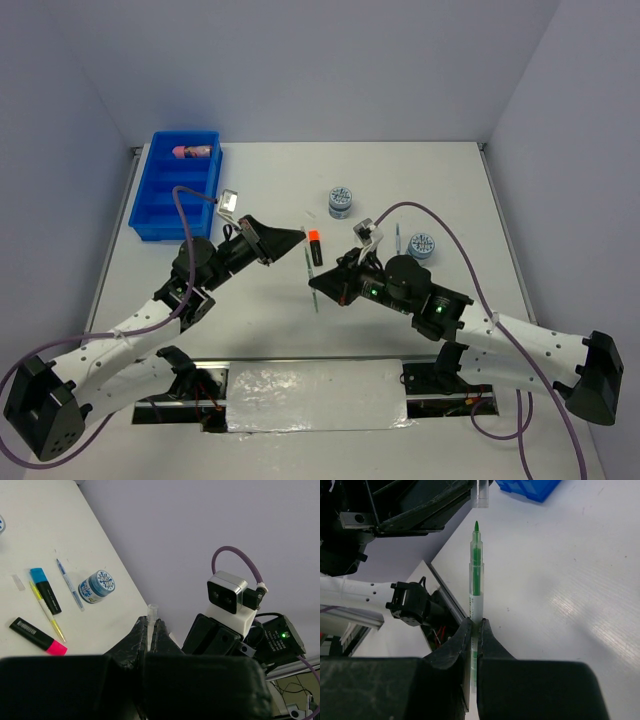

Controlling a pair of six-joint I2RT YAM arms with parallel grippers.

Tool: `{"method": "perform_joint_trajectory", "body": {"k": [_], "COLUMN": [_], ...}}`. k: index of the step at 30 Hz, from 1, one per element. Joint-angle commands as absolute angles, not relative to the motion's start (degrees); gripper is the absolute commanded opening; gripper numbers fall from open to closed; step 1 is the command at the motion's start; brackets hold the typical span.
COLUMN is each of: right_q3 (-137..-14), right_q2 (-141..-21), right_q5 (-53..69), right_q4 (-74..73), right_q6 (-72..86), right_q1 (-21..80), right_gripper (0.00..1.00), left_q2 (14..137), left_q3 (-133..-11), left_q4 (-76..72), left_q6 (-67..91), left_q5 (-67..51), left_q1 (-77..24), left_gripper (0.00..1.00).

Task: Sort the stationery into containers
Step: Close the pen cap on the pen.

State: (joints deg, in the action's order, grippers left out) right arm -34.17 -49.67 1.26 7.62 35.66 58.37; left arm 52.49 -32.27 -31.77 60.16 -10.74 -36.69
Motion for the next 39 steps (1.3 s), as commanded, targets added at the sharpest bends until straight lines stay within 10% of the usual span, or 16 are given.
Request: {"method": "perform_joint_trajectory", "body": {"k": [1, 39], "right_q3": [-36.3, -39.02], "right_q2": [-48.43, -50.18], "right_q5": [-1.58, -3.87], "right_q4": [6.77, 4.92], "right_q6": [34.72, 33.66], "right_q1": [58.97, 58.97], "right_gripper": [0.0, 0.0], "left_q2": [52.56, 54.23], "left_q3": [-33.84, -34.19], "left_q4": [-35.42, -33.93], "left_q6": [59.33, 59.24], "left_q5": [-11.16, -12.22], "left_q1": [-36.91, -37.0], "left_gripper": [0.0, 0.0]}}
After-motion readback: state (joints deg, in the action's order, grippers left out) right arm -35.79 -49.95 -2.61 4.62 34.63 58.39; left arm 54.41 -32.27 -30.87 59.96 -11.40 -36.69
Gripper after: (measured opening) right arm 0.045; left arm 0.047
